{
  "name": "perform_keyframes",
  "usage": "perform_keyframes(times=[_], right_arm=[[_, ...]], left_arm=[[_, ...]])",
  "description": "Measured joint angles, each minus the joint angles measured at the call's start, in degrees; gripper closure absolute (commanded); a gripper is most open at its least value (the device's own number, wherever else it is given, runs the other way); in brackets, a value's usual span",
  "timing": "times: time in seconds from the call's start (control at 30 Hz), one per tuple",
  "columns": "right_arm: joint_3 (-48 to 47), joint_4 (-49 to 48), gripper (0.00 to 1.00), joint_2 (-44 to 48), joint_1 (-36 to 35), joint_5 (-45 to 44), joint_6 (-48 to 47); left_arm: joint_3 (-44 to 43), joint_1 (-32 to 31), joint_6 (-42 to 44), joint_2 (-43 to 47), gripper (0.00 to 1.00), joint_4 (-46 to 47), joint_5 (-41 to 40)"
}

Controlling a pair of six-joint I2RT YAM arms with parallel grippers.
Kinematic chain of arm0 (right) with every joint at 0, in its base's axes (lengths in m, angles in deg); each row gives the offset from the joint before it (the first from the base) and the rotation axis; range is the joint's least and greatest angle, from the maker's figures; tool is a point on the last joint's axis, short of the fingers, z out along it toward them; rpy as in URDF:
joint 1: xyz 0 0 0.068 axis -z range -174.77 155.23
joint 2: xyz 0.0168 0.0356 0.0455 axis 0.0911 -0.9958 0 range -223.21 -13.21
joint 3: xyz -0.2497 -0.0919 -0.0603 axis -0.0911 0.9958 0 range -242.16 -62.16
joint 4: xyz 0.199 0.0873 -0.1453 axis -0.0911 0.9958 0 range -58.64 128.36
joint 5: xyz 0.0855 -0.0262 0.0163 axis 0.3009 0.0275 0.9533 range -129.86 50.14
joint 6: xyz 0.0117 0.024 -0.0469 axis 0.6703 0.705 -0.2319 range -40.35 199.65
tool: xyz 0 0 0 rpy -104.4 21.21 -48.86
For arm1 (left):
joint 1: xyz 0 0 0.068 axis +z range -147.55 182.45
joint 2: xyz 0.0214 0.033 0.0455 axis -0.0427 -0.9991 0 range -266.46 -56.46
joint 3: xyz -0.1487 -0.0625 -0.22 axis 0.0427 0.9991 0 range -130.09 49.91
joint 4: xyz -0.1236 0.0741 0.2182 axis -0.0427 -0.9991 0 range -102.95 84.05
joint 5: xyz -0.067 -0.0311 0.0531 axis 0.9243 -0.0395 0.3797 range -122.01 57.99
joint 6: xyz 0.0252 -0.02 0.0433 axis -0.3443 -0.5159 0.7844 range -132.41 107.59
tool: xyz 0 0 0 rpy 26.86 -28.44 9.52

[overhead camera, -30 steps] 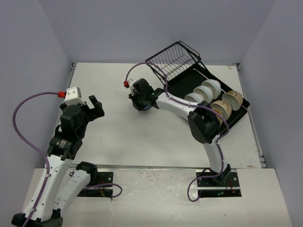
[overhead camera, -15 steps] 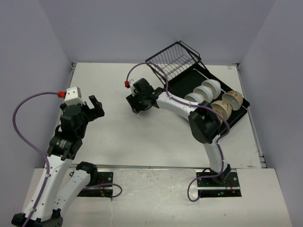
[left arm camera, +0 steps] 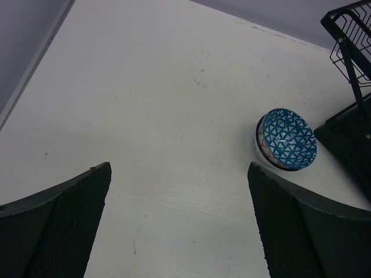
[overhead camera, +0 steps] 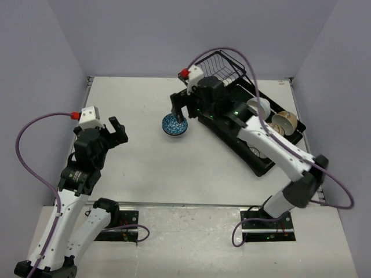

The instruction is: Unload the bowls from the dish rack

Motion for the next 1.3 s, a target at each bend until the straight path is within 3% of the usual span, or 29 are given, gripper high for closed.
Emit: perform_keyframes(times=[0.2, 0.3, 0.4, 0.5, 0.63, 0.73, 1.0, 1.13, 1.3], right_arm=[[12.07, 1.46, 0.01, 23.52, 0.17, -17.62, 4.2], [21.68, 3.63, 0.01, 34.14, 0.33, -26.71, 7.06], [28.85, 6.86, 0.01, 43.78, 0.44, -30.64, 9.42], [32.26, 8.87, 0.01, 53.7, 0.44, -32.61, 11.85], [33.59, 9.09, 0.01, 63.71, 0.57, -37.4, 14.99], [35.63, 9.38, 0.01, 68.59, 0.59, -39.1, 18.56], [41.46, 9.46, 0.01, 74.01, 0.59, -38.1, 23.02], [42.01, 9.4, 0.01, 74.1, 0.59, -35.1, 23.39], [42.05, 9.35, 0.01, 74.79, 0.59, -32.89, 23.17]], left_arm=[[-0.35, 0.11, -4.37, -2.12, 0.0, 0.11, 3.87], [0.09, 0.31, -9.11, -4.15, 0.0, 2.95, 11.89], [3.54, -0.74, -16.63, -7.67, 0.0, 11.82, 21.73], [3.87, -9.25, -23.28, -17.42, 0.0, 18.51, 24.72], [-4.87, -25.33, -29.35, -36.81, 0.0, 23.1, 23.96], [-9.57, -30.18, -35.41, -46.21, 0.0, 31.19, 25.42], [-25.44, -32.48, -48.92, -68.43, 0.09, 44.22, 26.45], [-32.2, -32.85, -52.37, -77.2, 0.12, 46.56, 27.87], [-34.8, -33.03, -54.1, -80.91, 0.19, 46.73, 28.02]])
